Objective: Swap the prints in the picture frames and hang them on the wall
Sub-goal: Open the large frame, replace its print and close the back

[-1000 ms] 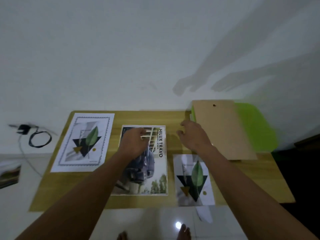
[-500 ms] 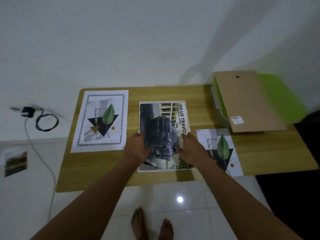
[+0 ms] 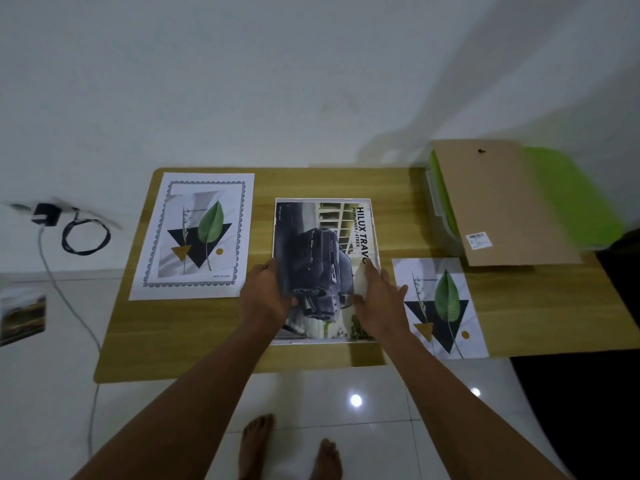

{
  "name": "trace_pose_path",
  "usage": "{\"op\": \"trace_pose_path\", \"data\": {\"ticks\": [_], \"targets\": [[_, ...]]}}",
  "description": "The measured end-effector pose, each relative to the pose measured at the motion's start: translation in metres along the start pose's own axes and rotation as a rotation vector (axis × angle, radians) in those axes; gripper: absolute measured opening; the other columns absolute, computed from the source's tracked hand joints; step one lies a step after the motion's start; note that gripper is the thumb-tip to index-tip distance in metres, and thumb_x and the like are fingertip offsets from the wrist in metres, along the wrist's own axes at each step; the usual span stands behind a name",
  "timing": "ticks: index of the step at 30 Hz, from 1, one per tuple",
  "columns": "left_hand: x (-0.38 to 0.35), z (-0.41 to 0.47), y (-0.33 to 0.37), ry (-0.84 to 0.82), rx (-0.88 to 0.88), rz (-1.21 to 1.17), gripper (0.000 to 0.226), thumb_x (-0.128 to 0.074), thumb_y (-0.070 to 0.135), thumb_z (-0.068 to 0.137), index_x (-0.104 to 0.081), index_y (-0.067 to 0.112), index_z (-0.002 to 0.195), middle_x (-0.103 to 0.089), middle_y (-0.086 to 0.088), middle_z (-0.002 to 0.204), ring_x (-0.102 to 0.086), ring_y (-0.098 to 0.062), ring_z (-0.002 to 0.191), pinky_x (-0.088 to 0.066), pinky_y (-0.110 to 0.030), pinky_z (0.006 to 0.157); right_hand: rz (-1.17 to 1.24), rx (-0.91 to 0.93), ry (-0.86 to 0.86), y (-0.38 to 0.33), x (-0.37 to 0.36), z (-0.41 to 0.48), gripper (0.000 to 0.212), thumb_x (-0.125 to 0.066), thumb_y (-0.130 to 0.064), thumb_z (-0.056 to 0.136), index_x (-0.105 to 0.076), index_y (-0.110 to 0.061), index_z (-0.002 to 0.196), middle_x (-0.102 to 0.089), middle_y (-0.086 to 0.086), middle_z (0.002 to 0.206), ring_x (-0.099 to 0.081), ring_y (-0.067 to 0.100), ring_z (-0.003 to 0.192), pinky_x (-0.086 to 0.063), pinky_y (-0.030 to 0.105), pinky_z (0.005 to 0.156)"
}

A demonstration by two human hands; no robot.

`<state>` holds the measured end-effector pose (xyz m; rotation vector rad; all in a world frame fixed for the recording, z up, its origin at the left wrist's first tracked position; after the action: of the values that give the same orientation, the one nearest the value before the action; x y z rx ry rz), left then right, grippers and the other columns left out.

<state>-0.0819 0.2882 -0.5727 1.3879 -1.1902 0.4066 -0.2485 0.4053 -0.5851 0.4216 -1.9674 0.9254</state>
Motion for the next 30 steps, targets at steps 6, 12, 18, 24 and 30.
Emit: {"op": "trace_pose_path", "data": {"ticks": [6, 12, 18, 24, 30], "targets": [[-0.001, 0.004, -0.007, -0.011, -0.013, 0.003, 0.055, -0.085, 0.023, 0.065, -0.056, 0.019, 0.112, -0.060, -0.004, 0.110, -0.058, -0.023, 0.088, -0.050, -0.031, 0.073, 0.069, -0.006, 0.041, -0.002, -0.001, 0.000, 0.065, -0.059, -0.021, 0.096, -0.027, -0.022, 0.153, -0.042, 0.013, 0.150, -0.035, 0.035, 0.141, 0.004, 0.057, 0.118], [0.002, 0.005, -0.010, 0.006, -0.019, 0.008, 0.054, -0.085, 0.022, 0.067, -0.057, 0.017, 0.114, -0.060, -0.004, 0.107, -0.054, -0.020, 0.087, -0.046, -0.029, 0.072, 0.186, 0.009, 0.091, -0.007, -0.003, -0.006, 0.056, -0.057, -0.022, 0.099, -0.035, -0.023, 0.150, -0.051, 0.005, 0.143, -0.044, 0.033, 0.133, -0.012, 0.051, 0.119], [0.002, 0.006, -0.007, -0.011, -0.014, -0.022, 0.051, -0.084, 0.021, 0.068, -0.058, 0.017, 0.112, -0.061, -0.004, 0.108, -0.059, -0.023, 0.092, -0.052, -0.032, 0.076, 0.435, -0.023, 0.203, -0.014, 0.009, -0.007, 0.053, -0.066, -0.012, 0.092, -0.049, -0.021, 0.141, -0.056, 0.000, 0.140, -0.056, 0.020, 0.124, -0.047, 0.031, 0.101], [0.004, 0.007, -0.006, -0.015, 0.000, -0.052, 0.050, -0.083, 0.017, 0.067, -0.057, 0.016, 0.110, -0.059, -0.005, 0.106, -0.059, -0.026, 0.096, -0.056, -0.041, 0.081, 0.774, -0.157, 0.177, -0.020, 0.028, 0.006, 0.067, -0.074, -0.008, 0.085, -0.044, -0.019, 0.144, -0.063, -0.005, 0.116, -0.062, 0.009, 0.098, -0.050, 0.018, 0.070], [0.008, 0.013, -0.005, -0.032, 0.081, -0.086, 0.049, -0.079, 0.007, 0.071, -0.059, 0.011, 0.115, -0.061, -0.010, 0.101, -0.061, -0.030, 0.095, -0.052, -0.032, 0.071, 0.799, -0.101, 0.093, -0.021, 0.029, 0.014, 0.063, -0.059, 0.001, 0.091, -0.045, -0.028, 0.144, -0.062, -0.005, 0.133, -0.061, 0.013, 0.113, -0.053, 0.035, 0.096]]}}
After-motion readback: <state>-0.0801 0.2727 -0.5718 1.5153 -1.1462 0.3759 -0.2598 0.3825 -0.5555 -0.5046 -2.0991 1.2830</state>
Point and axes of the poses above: each hand's wrist, its own z-axis towards the middle knuckle, its own x-axis out of the back of the hand, y = z × x, the point moved 1 cm from there along z, towards the middle knuckle
